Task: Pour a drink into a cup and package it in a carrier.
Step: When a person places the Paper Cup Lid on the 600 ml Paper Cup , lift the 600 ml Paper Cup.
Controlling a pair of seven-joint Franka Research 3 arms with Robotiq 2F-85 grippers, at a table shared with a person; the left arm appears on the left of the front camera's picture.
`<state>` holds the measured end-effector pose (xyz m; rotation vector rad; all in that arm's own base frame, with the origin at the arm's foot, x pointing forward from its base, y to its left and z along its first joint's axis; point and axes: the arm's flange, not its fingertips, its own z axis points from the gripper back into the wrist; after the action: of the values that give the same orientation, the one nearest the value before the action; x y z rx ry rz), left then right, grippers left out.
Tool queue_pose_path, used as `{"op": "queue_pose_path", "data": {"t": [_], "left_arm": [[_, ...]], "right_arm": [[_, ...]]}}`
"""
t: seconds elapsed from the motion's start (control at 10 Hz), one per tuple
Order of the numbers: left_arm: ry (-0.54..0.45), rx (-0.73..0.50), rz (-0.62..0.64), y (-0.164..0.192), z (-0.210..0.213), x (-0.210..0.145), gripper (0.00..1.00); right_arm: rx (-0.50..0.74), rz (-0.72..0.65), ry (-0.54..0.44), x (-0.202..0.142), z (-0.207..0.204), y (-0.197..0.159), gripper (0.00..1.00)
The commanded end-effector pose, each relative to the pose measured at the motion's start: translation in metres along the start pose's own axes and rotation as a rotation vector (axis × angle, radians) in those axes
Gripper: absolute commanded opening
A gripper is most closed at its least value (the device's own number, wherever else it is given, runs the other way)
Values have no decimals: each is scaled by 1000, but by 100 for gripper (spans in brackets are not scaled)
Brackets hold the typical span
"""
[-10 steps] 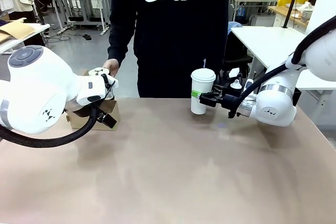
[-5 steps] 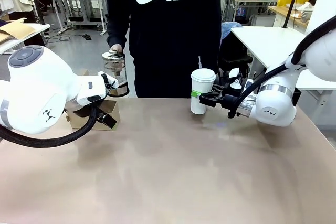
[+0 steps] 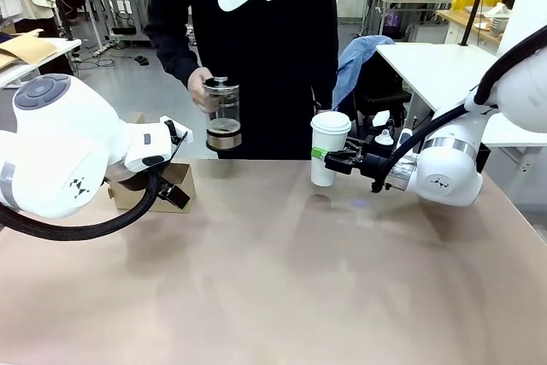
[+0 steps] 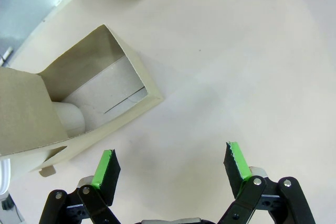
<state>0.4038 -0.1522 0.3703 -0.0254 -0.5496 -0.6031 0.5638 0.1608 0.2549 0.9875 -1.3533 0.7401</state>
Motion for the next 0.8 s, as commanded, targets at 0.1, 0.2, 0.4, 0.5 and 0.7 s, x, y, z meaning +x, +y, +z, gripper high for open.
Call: {"op": "queue_pose_path", "data": {"t": [0.1,0.2,0.4,0.5,0.7], "left_arm": [[-1,-2,1,0,0,0,100],[-1,-2,1,0,0,0,100],[-1,-2,1,0,0,0,100],[-1,-2,1,0,0,0,100],[-1,-2,1,0,0,0,100]], "right_arm": [[-3,16,-2,35,2,-8,80],[1,17,8,56,7,-13,80],[2,25,7,103,21,-17,80],[2,33,16,134,29,-14,80],[40,28,49,200,42,0,80]]}}
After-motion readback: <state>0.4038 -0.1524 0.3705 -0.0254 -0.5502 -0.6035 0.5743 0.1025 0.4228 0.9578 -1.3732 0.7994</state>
